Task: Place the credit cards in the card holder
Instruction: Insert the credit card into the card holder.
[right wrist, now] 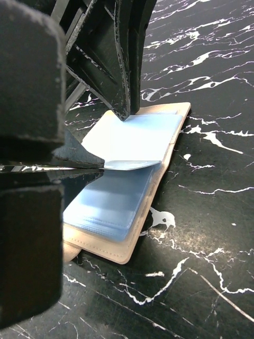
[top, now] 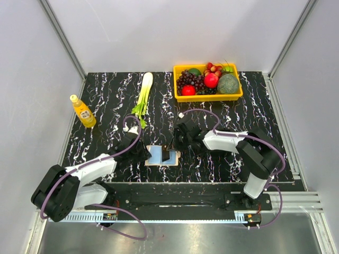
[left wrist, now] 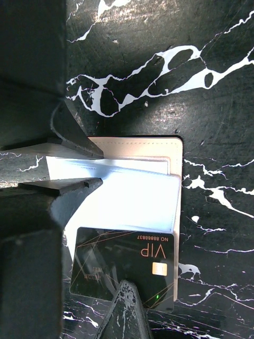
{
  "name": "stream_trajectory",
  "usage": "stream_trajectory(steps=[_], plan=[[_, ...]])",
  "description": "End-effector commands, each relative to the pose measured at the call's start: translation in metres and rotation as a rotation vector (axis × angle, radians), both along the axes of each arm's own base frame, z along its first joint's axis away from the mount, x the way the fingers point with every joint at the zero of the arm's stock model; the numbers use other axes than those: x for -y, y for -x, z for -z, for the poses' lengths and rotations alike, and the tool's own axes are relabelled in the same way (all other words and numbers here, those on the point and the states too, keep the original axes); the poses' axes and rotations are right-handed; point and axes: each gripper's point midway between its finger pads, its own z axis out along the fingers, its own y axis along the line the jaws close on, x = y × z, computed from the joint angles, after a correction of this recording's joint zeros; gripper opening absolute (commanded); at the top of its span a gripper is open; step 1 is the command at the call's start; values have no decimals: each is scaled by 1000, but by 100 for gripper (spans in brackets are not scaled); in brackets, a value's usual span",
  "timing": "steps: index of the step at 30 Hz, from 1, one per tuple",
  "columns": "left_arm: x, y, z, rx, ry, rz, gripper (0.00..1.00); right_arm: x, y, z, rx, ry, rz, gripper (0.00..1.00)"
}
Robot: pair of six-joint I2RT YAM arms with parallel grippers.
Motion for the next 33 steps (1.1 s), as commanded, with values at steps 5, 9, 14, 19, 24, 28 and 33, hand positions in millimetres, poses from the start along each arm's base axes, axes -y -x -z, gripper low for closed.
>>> stream_trajectory(steps=[5, 9, 14, 19, 24, 28, 33], plan=[[-11, 16, 20, -62, -52, 10, 25, -16, 0, -4, -59, -173, 50, 0], [-12, 15, 18, -59, -55, 3, 25, -12, 3, 2, -73, -160, 68, 0], [-12, 16, 18, -62, -55, 4, 27, -15, 8, 9, -95, -170, 69, 0], [-18, 12, 16, -53, -92, -17, 29, -8, 9, 11, -80, -122, 86, 0], [-24, 13, 22, -81, -143, -8, 27, 10, -2, 14, -8, 0, 95, 0], [-25, 17, 28, -113, -156, -13, 19, 11, -1, 26, -13, 37, 68, 0], [-26, 17, 31, -131, -167, -16, 17, 15, -4, 27, 12, 62, 69, 0]])
